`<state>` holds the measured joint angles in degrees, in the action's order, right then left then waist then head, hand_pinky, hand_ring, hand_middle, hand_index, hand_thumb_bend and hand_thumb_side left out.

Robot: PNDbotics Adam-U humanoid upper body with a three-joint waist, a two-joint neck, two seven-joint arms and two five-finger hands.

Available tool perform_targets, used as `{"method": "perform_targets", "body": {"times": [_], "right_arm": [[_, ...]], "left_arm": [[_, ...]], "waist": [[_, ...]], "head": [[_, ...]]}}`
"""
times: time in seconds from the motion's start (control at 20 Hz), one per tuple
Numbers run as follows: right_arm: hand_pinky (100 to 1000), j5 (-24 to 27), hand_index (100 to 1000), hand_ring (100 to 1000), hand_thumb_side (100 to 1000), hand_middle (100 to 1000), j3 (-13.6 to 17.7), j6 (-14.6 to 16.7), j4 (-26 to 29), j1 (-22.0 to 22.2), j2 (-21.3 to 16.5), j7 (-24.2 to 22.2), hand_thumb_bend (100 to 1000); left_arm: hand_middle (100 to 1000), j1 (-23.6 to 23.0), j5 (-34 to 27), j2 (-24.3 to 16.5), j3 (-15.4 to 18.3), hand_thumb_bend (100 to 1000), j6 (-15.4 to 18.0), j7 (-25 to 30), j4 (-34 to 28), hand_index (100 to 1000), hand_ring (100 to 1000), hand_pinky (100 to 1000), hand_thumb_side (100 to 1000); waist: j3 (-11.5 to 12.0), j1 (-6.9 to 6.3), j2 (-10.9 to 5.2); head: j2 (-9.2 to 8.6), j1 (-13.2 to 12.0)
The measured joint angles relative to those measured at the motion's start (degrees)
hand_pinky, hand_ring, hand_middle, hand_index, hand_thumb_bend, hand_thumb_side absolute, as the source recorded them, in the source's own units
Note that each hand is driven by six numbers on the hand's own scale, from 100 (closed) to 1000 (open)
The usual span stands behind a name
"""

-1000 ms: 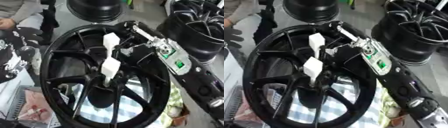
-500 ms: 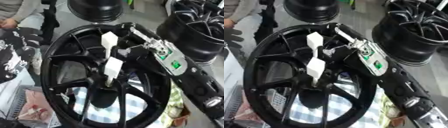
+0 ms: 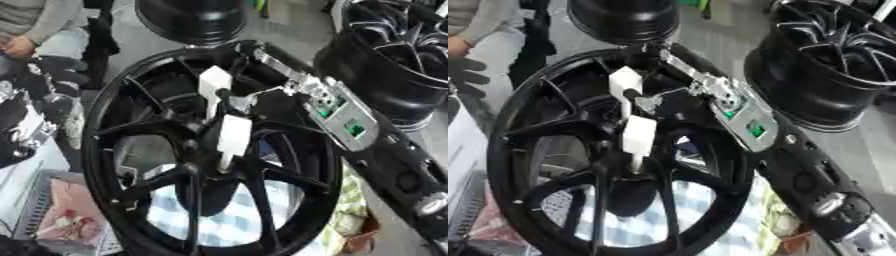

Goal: Pull the pin out of the wheel hub.

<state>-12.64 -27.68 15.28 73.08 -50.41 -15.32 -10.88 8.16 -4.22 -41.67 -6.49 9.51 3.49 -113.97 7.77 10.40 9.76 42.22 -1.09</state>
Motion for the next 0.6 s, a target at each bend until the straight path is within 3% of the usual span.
{"method": "perform_targets", "body": {"times": [0.6], "right_arm": [[712,2.03,876,825,352,736,-1.28,-1.99,3.75,-0.29,-1.19,-3.39,263]], "left_arm": [[787,0.0,-0.08,0.0,-0.01,296,-0.11,0.09,0.0,862,784,714,684]], "waist": [[0.02,0.02,-0.37]], "head": [[0.0,-0.18]]}}
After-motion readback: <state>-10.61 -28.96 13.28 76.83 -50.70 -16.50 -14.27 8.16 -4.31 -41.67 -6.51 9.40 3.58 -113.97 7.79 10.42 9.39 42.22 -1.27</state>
